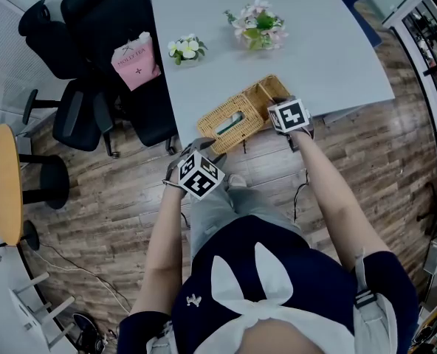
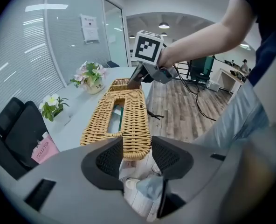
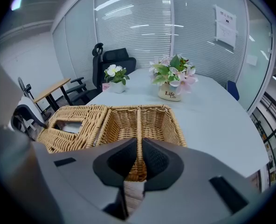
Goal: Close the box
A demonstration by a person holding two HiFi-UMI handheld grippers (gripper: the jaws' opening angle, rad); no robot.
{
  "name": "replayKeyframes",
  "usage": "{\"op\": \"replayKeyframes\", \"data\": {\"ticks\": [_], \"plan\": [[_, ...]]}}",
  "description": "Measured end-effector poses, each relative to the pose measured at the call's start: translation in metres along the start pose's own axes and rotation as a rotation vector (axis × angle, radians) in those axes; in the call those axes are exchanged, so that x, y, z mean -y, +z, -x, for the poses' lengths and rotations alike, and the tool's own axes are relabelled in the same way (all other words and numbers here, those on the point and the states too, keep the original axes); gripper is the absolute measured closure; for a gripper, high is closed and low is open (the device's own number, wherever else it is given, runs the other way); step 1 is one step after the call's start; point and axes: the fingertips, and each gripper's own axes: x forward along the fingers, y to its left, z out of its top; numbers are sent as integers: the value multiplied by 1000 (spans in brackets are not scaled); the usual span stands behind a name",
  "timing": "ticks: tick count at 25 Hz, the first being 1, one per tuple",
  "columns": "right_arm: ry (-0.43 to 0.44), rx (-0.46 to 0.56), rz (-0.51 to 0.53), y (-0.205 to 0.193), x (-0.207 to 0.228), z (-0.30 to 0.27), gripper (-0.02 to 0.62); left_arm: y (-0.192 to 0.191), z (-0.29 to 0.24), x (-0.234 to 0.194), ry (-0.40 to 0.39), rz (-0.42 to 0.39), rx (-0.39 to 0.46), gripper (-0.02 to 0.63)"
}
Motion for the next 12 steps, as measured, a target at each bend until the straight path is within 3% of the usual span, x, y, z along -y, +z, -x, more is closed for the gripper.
{"op": "replayKeyframes", "data": {"ticks": [6, 9, 12], "plan": [[-18, 57, 10, 3, -2, 4, 539, 3, 4, -3, -28, 112, 53, 410], [-11, 128, -33, 8, -3, 8, 467, 4, 5, -5, -28, 152, 73, 410], [-27, 209, -29, 19, -2, 21, 472, 7, 7, -6, -28, 222, 122, 416]]}}
